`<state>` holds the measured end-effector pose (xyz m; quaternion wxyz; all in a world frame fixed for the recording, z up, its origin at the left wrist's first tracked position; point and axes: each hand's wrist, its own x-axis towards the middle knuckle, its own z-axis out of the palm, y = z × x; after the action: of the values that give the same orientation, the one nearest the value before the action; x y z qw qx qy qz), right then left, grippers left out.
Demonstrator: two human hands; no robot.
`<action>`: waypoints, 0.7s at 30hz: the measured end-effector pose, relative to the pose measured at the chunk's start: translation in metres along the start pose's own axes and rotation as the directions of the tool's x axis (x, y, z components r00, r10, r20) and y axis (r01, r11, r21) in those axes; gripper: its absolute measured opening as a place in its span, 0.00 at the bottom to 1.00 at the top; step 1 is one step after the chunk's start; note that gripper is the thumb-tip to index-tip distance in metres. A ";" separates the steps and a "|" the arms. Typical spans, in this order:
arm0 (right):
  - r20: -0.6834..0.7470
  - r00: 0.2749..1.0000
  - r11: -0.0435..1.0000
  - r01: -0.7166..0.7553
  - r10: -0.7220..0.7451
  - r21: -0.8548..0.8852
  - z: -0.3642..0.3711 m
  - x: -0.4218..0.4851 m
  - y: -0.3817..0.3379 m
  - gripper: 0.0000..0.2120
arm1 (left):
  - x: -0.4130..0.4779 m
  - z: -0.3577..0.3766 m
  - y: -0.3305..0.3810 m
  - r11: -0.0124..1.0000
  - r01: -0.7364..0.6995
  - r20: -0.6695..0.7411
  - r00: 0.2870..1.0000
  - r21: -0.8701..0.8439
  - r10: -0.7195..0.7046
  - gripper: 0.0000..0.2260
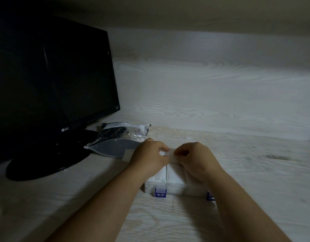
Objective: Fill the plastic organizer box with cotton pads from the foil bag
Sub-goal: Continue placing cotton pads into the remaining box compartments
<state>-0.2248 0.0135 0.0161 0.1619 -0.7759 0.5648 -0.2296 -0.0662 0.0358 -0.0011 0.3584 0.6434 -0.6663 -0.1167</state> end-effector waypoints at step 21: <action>0.131 0.991 0.993 -0.005 0.020 -0.116 0.001 0.003 -0.005 0.16 | 0.003 0.000 0.001 0.971 -0.026 0.146 0.989 0.236 -0.009 0.16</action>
<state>-0.2193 0.0123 0.0187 0.1553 -0.7939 0.5700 -0.1438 -0.0664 0.0333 0.0006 0.2297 0.6686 -0.7025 -0.0815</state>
